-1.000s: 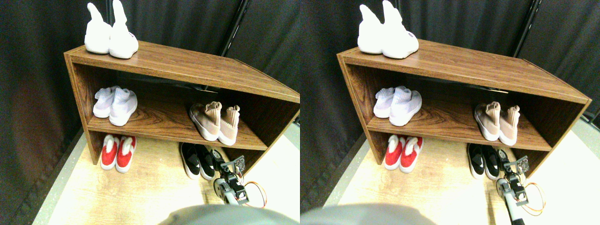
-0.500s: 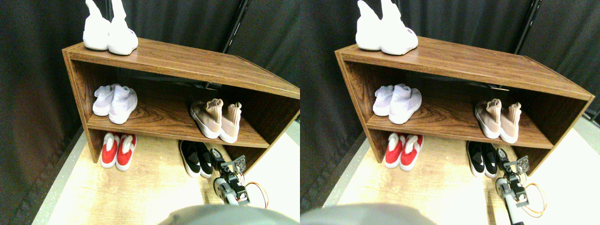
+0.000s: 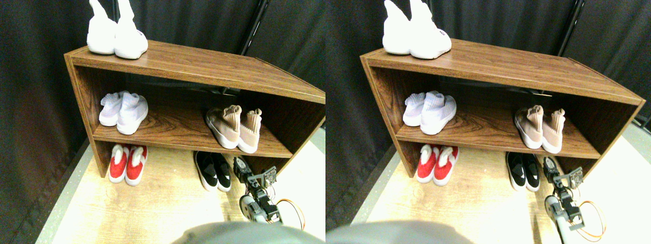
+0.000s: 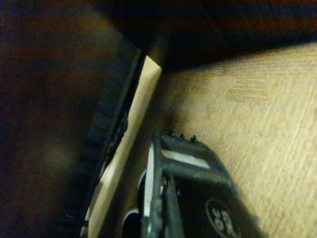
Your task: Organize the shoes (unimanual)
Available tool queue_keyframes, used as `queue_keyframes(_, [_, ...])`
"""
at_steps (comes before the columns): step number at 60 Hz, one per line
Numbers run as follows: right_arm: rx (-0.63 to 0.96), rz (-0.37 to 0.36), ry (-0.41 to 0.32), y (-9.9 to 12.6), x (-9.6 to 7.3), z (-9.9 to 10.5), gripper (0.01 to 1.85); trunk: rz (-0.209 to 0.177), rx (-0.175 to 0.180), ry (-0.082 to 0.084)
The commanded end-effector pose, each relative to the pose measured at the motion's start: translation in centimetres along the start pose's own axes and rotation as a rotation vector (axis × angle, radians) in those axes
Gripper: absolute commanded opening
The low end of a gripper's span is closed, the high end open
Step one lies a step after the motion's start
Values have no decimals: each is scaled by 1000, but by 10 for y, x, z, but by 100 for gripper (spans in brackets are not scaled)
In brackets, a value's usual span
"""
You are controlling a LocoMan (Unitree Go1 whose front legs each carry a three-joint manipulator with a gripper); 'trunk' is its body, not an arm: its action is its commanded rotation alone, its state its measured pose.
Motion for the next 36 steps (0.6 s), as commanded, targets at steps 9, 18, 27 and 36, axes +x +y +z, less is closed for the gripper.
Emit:
queue_keyframes(9, [16, 111, 59, 21, -38, 2, 6, -16, -7, -19])
queue_keyframes(18, [48, 157, 112, 23, -57, 0, 6, -21, -4, -33])
queue_keyframes(27, [8, 195, 138, 30, -79, 2, 6, -28, -2, -50])
queue_keyframes(36, [-6, 264, 176, 44, -103, 4, 6, -32, -1, -70])
